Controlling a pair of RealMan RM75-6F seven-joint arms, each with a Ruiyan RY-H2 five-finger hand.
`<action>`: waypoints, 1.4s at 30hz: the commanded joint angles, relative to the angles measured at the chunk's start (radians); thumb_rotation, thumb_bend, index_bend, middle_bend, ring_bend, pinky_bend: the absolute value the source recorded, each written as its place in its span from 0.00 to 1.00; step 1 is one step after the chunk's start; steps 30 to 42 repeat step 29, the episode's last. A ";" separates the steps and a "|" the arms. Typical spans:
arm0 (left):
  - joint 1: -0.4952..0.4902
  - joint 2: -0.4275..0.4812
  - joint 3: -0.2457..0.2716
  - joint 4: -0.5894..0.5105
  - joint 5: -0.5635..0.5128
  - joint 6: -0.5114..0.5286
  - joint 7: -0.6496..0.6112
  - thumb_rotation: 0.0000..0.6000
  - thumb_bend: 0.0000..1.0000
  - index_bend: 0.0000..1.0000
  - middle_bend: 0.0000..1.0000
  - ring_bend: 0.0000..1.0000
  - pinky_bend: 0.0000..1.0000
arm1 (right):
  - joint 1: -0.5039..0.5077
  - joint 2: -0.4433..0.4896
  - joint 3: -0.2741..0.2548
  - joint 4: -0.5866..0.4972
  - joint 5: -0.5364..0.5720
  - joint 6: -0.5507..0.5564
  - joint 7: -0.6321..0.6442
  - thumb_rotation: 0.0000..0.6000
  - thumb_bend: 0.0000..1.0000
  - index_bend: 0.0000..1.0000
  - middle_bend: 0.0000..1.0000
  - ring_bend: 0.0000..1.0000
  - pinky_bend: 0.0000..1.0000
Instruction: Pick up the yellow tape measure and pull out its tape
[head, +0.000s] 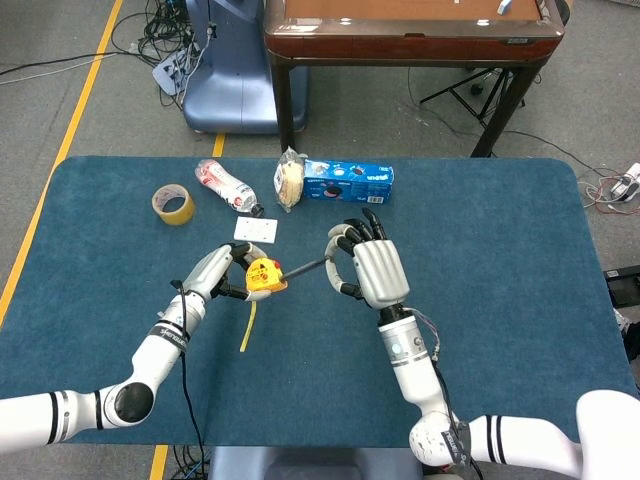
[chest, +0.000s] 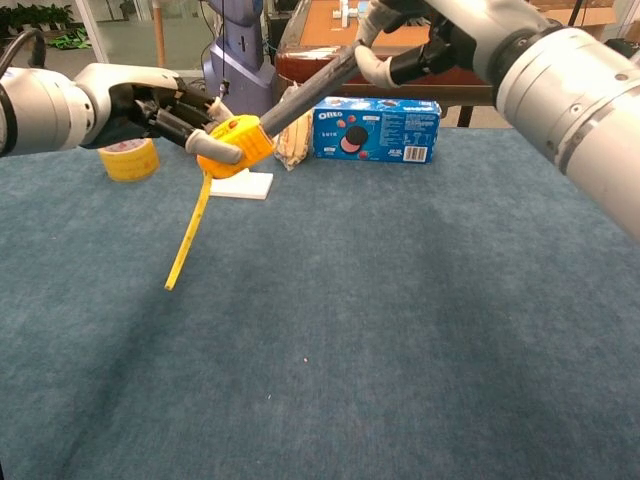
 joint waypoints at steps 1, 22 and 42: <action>0.008 0.009 0.011 0.012 0.007 -0.021 -0.006 1.00 0.15 0.52 0.57 0.38 0.03 | -0.025 0.043 -0.003 -0.034 -0.010 0.005 0.028 1.00 0.66 0.58 0.35 0.21 0.03; 0.080 0.019 0.088 0.155 0.144 -0.131 -0.088 1.00 0.15 0.52 0.57 0.38 0.03 | -0.186 0.384 0.032 -0.191 -0.031 0.039 0.229 1.00 0.66 0.60 0.36 0.21 0.03; 0.107 0.024 0.109 0.198 0.175 -0.156 -0.115 1.00 0.15 0.52 0.57 0.38 0.03 | -0.229 0.468 0.040 -0.193 -0.020 0.035 0.305 1.00 0.66 0.60 0.36 0.21 0.03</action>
